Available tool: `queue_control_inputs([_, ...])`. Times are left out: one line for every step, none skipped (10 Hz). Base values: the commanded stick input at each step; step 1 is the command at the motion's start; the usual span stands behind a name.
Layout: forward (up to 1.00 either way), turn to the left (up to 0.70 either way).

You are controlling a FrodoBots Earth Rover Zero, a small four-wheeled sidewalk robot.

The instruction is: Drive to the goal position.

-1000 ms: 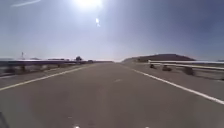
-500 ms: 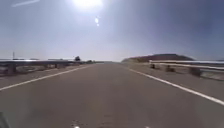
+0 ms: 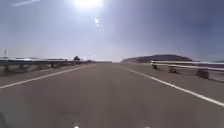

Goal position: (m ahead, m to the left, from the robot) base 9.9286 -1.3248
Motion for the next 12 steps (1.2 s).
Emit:
queue_control_inputs([1.0,0.0])
queue_control_inputs([1.0,0.0])
queue_control_inputs([1.0,0.0])
queue_control_inputs([1.0,0.0])
queue_control_inputs([1.0,0.0])
queue_control_inputs([1.0,0.0])
queue_control_inputs([1.0,0.0])
queue_control_inputs([1.0,0.0])
queue_control_inputs([1.0,0.0])
queue_control_inputs([1.0,0.0])
queue_control_inputs([1.0,0.0])
queue_control_inputs([1.0,0.0])
